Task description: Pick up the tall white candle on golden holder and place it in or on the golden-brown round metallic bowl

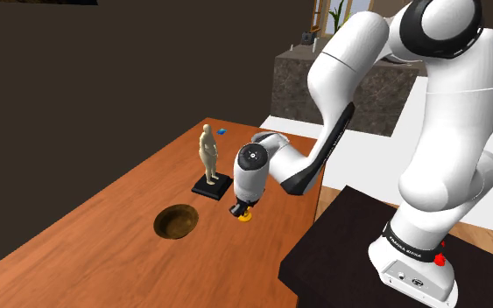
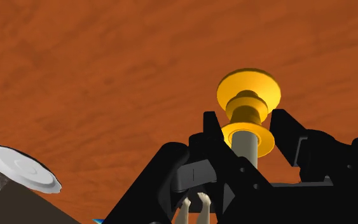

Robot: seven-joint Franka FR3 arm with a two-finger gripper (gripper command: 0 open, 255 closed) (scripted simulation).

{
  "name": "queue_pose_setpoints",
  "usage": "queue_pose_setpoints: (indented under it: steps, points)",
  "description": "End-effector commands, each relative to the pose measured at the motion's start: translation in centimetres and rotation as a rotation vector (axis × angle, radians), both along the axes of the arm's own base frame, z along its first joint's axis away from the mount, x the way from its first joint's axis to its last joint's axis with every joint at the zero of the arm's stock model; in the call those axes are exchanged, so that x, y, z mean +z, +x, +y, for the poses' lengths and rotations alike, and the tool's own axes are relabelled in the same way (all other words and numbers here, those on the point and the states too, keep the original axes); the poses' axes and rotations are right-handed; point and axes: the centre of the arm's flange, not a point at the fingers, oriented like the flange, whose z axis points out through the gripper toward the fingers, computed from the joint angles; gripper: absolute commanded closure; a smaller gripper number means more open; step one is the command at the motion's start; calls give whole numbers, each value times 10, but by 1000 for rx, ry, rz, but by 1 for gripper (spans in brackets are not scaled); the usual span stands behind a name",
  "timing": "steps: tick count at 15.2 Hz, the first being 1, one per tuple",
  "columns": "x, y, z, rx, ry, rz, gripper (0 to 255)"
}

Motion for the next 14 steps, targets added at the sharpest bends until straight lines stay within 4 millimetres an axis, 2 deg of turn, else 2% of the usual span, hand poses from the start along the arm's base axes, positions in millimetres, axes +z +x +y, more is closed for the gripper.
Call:
queue_pose_setpoints:
  steps: [1,6,14]
  points:
    - [9,0,-1,0,0,1,255]
    - [32,0,-1,0,0,1,255]
    - [24,82,65,0,0,1,255]
